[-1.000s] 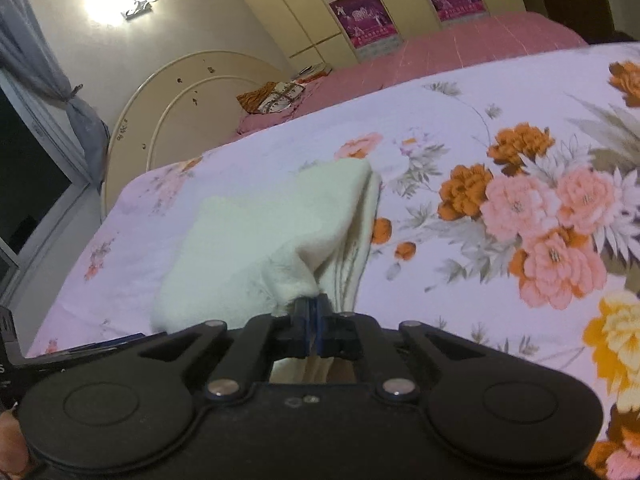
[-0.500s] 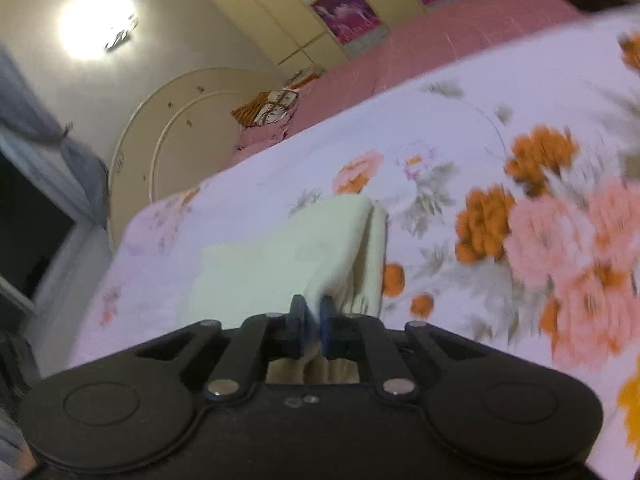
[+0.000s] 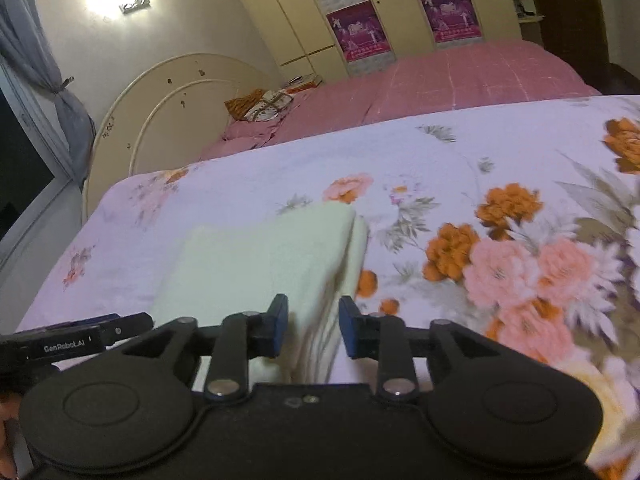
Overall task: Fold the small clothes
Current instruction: 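Open both grippers and lift them away from the folded sweater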
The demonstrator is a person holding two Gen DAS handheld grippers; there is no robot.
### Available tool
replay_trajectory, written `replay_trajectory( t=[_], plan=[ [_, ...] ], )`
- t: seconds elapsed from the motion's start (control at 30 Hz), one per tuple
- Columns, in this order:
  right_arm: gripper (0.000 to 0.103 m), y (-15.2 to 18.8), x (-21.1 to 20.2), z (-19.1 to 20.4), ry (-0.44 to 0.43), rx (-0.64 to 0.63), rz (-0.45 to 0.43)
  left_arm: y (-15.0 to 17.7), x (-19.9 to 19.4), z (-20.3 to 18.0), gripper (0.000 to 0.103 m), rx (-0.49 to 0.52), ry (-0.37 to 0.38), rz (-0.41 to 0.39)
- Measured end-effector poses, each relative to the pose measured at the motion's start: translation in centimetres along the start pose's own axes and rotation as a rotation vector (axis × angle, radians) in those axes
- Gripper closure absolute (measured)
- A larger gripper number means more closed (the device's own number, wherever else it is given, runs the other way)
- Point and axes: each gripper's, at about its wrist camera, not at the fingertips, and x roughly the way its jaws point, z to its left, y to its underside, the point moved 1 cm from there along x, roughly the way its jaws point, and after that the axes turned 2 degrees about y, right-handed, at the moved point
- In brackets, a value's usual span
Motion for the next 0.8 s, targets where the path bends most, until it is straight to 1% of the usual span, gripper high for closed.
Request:
replay_trajectory(
  t=[0.03, 0.07, 0.1, 0.17, 0.27, 0.33, 0.43, 0.53, 0.63, 0.7, 0.8],
  plan=[
    [0.045, 0.2, -1.0, 0.1, 0.000, 0.005, -0.006, 0.4, -1.0, -0.3, 0.000, -0.002, 0.000, -0.017],
    [0.035, 0.4, -2.1, 0.2, 0.004, 0.007, -0.015, 0.9, -2.2, -0.7, 0.000, 0.001, 0.005, -0.036],
    [0.024, 0.5, -3.0, 0.4, 0.006, 0.002, -0.028, 1.2, -3.0, -0.9, 0.000, 0.005, 0.011, -0.036],
    [0.025, 1.2, -5.2, 0.9, 0.007, -0.021, -0.042, 2.1, -5.1, -1.7, 0.000, 0.006, 0.026, -0.044],
    [0.024, 2.6, -8.2, 1.7, 0.012, -0.044, -0.043, 3.5, -8.6, -3.0, 0.000, 0.015, 0.027, -0.062],
    [0.016, 3.4, -10.4, 2.1, 0.017, -0.044, -0.049, 4.5, -11.1, -3.9, 0.000, 0.023, 0.034, -0.077],
    [0.007, 5.3, -14.3, 2.6, 0.023, -0.045, -0.054, 6.3, -15.5, -5.3, 0.000, 0.046, 0.044, -0.103],
    [0.002, 7.4, -18.4, 2.8, 0.035, -0.033, -0.056, 8.5, -20.1, -6.4, 0.000, 0.075, 0.049, -0.135],
    [0.001, 9.6, -22.3, 2.9, 0.040, -0.016, -0.067, 10.8, -24.4, -7.2, 0.000, 0.080, 0.058, -0.163],
    [0.001, 10.9, -24.7, 3.0, 0.040, -0.001, -0.072, 12.3, -26.7, -7.3, 0.000, 0.060, 0.055, -0.175],
    [0.001, 12.7, -27.4, 3.5, 0.068, 0.001, -0.070, 14.2, -29.9, -7.4, 0.000, 0.019, 0.055, -0.190]
  ],
)
